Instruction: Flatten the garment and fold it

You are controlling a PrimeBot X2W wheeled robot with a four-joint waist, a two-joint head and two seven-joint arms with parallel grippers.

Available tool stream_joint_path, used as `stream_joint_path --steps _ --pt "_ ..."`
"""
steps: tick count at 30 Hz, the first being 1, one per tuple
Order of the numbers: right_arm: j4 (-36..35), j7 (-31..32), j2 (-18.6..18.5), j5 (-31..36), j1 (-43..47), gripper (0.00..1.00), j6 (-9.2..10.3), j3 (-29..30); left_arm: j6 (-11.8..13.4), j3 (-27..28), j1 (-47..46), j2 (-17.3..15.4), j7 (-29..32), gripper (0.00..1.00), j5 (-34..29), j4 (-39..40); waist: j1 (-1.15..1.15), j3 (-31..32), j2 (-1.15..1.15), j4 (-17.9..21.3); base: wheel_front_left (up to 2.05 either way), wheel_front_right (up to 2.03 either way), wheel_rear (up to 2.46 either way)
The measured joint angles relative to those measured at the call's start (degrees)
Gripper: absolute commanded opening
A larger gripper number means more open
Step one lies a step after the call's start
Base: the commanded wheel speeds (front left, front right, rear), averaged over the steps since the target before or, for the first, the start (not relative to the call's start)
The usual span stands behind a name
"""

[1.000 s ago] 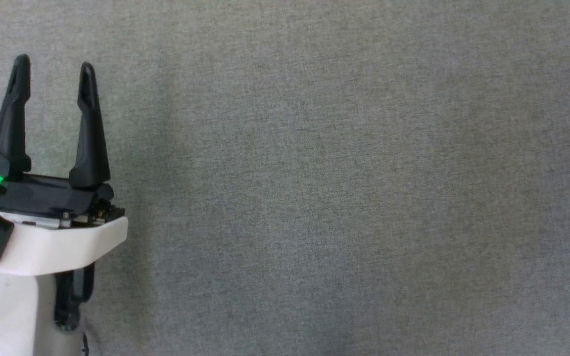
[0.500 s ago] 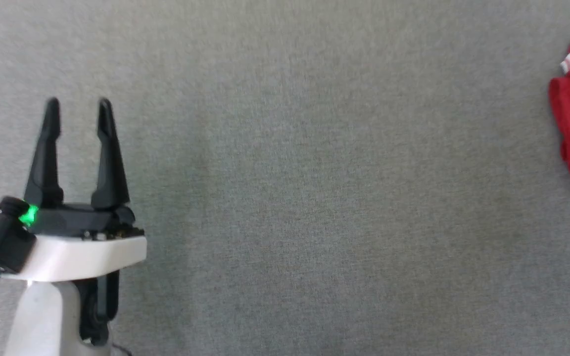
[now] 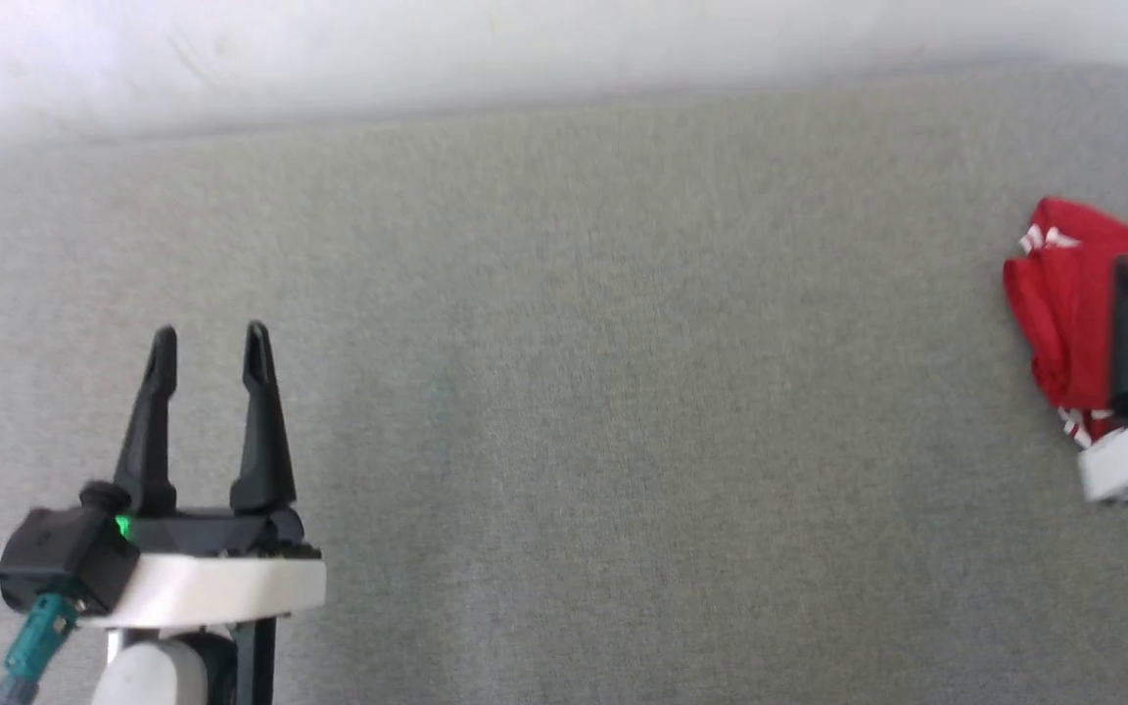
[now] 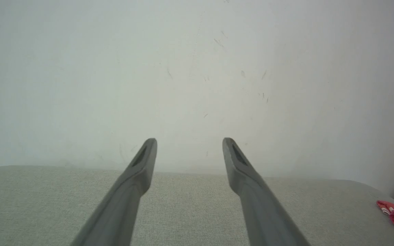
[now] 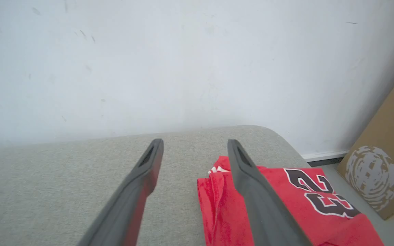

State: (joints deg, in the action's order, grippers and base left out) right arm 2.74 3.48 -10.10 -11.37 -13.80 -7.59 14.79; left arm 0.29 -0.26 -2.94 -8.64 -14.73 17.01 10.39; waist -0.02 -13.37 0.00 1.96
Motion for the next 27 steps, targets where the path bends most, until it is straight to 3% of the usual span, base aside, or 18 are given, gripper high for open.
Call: stream_joint_path --steps 5,14,18,27 --pt "-4.4 -1.5 4.5 2.0 4.0 1.0 0.0 -3.0 0.0 -0.6 2.7 0.2 0.0 1.0 -1.0 -2.0 0.0 4.2 0.0 -0.5 0.0 0.0 0.0" --pt "-5.5 -6.3 6.7 6.2 10.0 1.0 0.04 -7.2 -0.3 -2.4 4.3 0.5 0.0 1.0 -2.7 -7.7 0.01 8.3 0.0 -2.0 0.0 0.0 0.0" --pt "-4.1 -9.2 7.0 9.0 12.1 1.0 0.04 -8.4 -1.1 -2.7 5.5 1.3 0.0 1.0 -3.5 -8.6 0.01 9.5 0.0 -2.6 0.0 0.0 0.0" --pt "3.3 -14.7 7.1 8.6 13.8 1.0 0.04 -8.0 -1.9 -2.4 7.3 3.1 0.0 1.0 -4.2 -10.7 0.02 11.5 0.0 -3.1 0.0 0.0 0.0"
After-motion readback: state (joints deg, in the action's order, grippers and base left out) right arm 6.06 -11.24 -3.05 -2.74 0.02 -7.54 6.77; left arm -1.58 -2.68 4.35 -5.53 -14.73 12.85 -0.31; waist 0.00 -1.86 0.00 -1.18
